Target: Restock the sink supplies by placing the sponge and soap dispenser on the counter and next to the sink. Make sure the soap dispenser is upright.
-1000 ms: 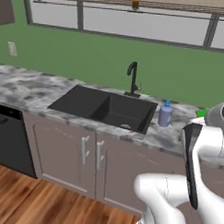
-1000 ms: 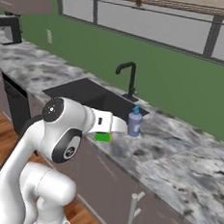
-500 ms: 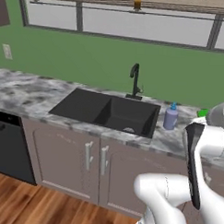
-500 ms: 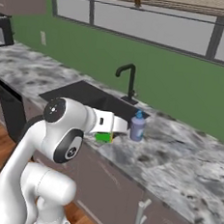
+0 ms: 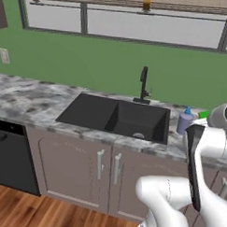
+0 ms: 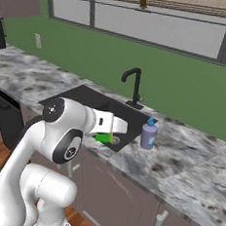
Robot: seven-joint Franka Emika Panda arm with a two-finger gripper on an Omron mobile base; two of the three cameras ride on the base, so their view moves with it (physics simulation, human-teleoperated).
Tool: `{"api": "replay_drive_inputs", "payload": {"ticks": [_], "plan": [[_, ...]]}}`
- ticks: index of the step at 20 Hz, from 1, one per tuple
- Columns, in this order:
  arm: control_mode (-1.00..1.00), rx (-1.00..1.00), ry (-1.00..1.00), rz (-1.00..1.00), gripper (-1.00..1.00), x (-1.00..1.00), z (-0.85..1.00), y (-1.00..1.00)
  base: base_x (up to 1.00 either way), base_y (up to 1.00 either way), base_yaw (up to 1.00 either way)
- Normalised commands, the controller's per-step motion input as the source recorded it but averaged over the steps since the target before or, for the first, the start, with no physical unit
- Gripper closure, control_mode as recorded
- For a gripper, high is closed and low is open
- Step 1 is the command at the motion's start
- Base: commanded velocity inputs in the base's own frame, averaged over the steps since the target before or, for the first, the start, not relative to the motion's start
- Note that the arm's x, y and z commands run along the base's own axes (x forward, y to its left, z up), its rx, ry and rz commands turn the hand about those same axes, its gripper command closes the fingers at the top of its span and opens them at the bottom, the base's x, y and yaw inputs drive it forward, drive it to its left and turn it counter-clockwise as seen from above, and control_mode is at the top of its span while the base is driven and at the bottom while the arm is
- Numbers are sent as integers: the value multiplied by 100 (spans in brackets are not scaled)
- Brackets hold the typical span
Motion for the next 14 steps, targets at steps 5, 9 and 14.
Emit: {"api": "replay_drive_inputs", "payload": {"ticks": [5, 9, 14], "plan": [[-100, 0, 10, -1, 100, 25, -19, -28, 0, 0, 0], [-100, 0, 31, 12, 100, 6, -33, -22, 0, 0, 0], [-100, -6, 39, 29, 100, 0, -44, 0, 0, 0, 0]]}}
